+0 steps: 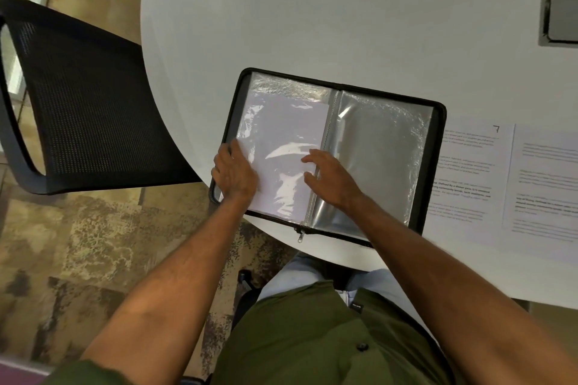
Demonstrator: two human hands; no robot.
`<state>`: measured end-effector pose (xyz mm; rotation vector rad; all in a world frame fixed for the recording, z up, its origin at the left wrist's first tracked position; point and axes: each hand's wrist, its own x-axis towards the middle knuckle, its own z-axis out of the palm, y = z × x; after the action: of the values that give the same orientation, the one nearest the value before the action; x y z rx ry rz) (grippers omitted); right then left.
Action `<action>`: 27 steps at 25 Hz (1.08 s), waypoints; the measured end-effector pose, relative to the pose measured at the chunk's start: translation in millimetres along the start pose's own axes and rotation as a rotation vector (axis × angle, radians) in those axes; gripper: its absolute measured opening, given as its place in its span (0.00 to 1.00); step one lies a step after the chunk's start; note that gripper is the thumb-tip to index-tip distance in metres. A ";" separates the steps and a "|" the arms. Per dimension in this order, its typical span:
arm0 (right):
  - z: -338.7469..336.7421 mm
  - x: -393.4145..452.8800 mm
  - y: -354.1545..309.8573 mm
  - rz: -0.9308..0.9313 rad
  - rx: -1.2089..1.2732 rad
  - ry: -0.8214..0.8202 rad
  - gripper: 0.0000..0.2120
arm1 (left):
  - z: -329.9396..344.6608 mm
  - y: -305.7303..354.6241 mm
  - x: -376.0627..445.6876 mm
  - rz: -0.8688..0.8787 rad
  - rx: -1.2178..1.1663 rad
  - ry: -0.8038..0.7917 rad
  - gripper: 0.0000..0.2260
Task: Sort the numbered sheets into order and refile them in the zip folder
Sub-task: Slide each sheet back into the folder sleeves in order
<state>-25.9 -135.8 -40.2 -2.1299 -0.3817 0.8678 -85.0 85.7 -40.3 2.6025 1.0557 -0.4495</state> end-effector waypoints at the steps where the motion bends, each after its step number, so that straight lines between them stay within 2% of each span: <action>1: -3.2 -4.1 7.0 -0.006 -0.017 0.032 0.18 | 3.7 0.8 -3.4 0.075 0.028 -0.020 0.36; 6: -24.0 -27.5 36.8 -0.018 -0.104 0.167 0.19 | 18.7 38.1 -29.3 0.450 0.099 -0.128 0.31; 11: -57.6 -61.1 84.4 0.112 -0.101 0.302 0.21 | 36.0 100.9 -50.1 0.635 0.051 -0.153 0.26; 15: -101.0 -97.1 119.1 0.202 -0.071 0.426 0.21 | 55.0 159.2 -64.8 0.805 0.092 -0.191 0.27; 23: -204.7 -143.1 190.2 0.284 -0.068 0.592 0.21 | 97.1 283.3 -108.5 0.980 0.059 -0.240 0.26; 27: -256.1 -138.2 225.2 0.327 -0.107 0.581 0.24 | 119.7 340.7 -113.7 1.007 0.139 -0.255 0.28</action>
<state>48.1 -496.2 -32.8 -2.4616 0.2295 0.3663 58.8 -264.3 -52.1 2.6748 -0.4103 -0.5585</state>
